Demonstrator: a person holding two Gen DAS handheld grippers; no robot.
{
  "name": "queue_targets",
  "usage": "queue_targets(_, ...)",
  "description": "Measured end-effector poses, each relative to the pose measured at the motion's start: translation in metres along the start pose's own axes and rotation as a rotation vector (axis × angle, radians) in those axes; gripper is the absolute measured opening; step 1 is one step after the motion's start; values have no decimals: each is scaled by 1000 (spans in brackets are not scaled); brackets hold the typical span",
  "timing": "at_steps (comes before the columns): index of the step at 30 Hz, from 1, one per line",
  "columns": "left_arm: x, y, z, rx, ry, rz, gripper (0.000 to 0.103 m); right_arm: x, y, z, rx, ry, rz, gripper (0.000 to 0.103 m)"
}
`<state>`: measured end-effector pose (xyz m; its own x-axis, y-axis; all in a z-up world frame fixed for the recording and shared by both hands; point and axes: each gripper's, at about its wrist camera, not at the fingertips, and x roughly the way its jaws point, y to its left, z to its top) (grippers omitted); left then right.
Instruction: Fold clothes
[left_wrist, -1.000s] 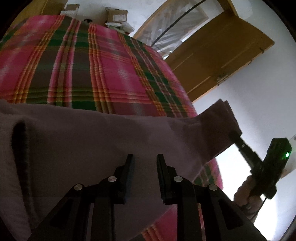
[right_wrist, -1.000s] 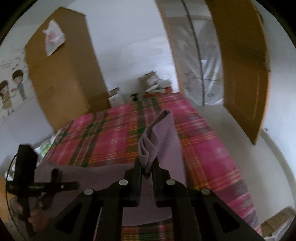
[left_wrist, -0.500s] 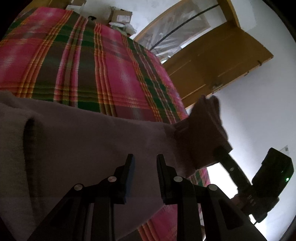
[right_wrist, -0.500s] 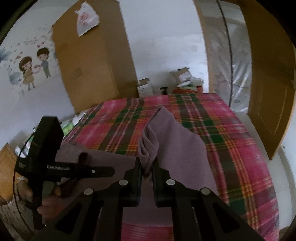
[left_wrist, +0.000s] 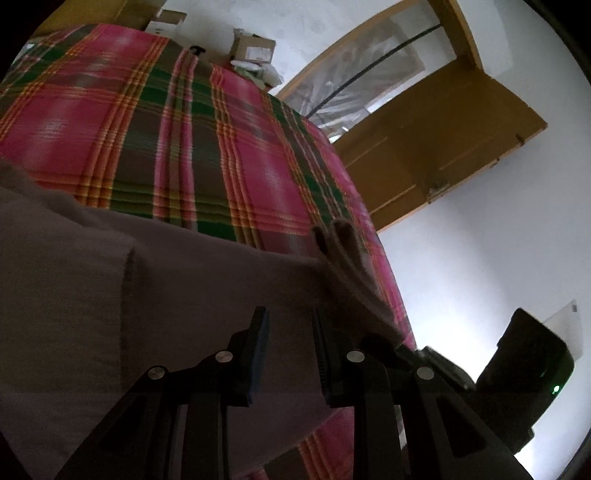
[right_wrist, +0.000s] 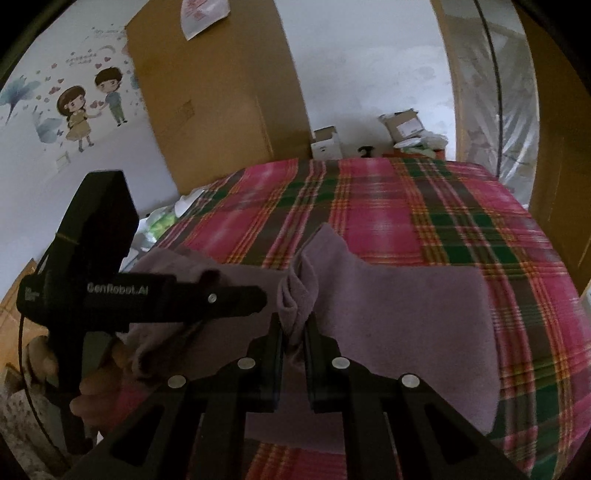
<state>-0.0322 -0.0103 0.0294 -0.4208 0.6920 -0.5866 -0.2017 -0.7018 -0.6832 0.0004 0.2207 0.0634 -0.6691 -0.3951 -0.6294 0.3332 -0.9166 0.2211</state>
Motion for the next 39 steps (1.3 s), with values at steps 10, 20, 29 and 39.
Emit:
queue_targets(10,-12,14,-1,-29,-31,11,24,23,22,-8,-34,53,9,10)
queue_targets(20,-19,21,4,-46,-67,34,24,44,23,-20,-41,140,24,13)
queue_targets(29,-13,7,17,-18,-85,46,24,35,19,-24,-3,189,189,26)
queue_targets(39,-2,-12,13,34,-63,28,24,-9,-55,-3,157,26,-43,26)
